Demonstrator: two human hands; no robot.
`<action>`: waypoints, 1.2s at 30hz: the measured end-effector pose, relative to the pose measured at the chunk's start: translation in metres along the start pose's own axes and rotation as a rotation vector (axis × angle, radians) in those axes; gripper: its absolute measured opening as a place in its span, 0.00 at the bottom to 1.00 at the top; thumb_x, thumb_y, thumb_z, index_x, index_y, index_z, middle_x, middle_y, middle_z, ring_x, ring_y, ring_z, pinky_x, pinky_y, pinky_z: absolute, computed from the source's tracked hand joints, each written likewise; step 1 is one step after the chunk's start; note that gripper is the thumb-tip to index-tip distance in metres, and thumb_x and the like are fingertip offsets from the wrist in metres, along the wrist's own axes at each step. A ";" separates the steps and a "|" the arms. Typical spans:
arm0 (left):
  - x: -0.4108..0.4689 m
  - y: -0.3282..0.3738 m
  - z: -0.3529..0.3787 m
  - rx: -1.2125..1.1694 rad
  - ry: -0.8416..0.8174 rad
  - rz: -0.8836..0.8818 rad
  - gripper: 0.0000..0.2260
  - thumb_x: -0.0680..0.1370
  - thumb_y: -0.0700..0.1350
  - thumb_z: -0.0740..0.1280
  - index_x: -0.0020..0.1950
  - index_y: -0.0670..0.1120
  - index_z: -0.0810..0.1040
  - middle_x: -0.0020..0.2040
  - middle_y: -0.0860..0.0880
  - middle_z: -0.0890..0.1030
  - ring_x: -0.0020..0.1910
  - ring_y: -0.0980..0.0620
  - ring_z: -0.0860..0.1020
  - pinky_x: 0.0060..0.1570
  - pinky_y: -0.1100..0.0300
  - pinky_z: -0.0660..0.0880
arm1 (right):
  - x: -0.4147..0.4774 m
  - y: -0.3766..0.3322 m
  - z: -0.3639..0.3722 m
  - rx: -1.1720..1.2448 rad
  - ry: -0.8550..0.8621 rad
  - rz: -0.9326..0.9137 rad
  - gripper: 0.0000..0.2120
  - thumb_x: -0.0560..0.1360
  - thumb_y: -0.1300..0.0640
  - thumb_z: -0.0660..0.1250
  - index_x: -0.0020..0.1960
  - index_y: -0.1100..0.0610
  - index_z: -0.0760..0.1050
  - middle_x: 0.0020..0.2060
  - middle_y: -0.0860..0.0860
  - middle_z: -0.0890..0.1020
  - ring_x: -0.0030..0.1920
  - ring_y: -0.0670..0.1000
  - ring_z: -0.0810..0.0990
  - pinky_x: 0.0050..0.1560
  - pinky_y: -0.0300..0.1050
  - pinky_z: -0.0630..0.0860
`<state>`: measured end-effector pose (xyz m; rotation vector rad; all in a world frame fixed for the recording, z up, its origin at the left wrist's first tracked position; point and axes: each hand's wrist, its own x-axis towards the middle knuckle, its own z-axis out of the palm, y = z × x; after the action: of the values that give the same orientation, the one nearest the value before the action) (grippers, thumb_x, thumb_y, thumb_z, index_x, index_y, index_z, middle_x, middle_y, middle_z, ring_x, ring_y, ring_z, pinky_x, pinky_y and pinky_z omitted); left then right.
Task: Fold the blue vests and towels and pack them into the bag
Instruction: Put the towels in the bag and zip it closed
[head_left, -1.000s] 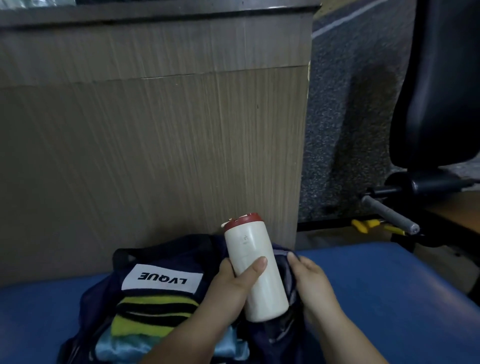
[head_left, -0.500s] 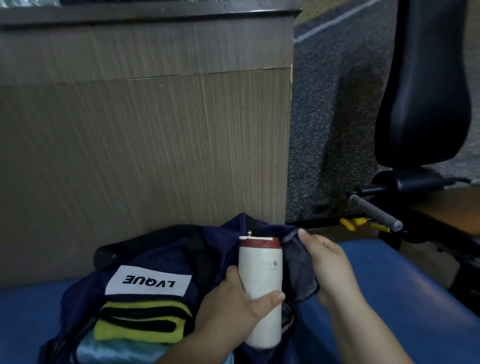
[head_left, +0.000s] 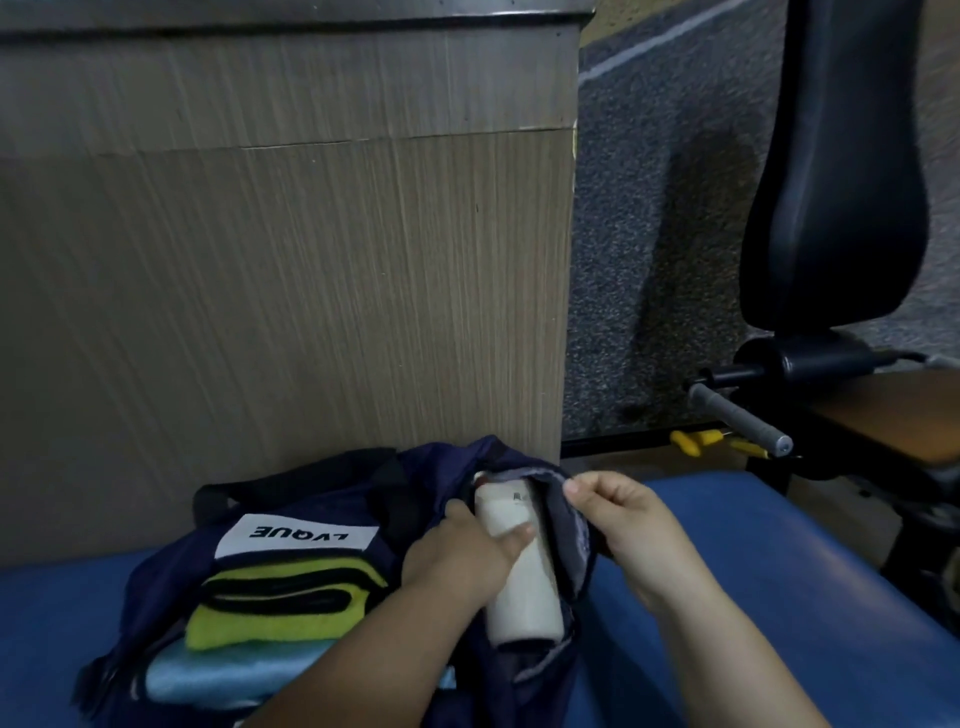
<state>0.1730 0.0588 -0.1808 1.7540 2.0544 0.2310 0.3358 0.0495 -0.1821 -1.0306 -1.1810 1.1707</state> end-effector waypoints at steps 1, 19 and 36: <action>0.003 0.001 0.001 0.028 0.008 0.000 0.34 0.74 0.72 0.57 0.68 0.46 0.61 0.64 0.47 0.75 0.59 0.46 0.76 0.53 0.55 0.74 | 0.001 0.004 -0.001 -0.042 0.006 0.003 0.09 0.78 0.62 0.66 0.40 0.62 0.77 0.33 0.55 0.78 0.35 0.49 0.74 0.34 0.36 0.71; -0.031 -0.040 -0.011 0.304 0.430 0.362 0.24 0.75 0.61 0.63 0.68 0.58 0.59 0.65 0.57 0.62 0.66 0.52 0.61 0.65 0.54 0.58 | 0.001 0.045 -0.012 -0.963 -0.415 0.068 0.31 0.63 0.48 0.79 0.55 0.35 0.62 0.60 0.43 0.69 0.56 0.46 0.72 0.51 0.38 0.72; -0.023 -0.045 -0.029 -0.093 0.165 0.353 0.16 0.81 0.50 0.60 0.69 0.53 0.64 0.66 0.52 0.72 0.59 0.51 0.75 0.61 0.54 0.72 | 0.000 0.037 0.010 -0.748 -0.251 -0.222 0.18 0.63 0.35 0.71 0.48 0.40 0.72 0.49 0.40 0.74 0.51 0.36 0.73 0.49 0.27 0.67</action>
<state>0.1224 0.0320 -0.1675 2.0890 1.7924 0.5841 0.3211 0.0541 -0.2168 -1.2697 -1.9597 0.6918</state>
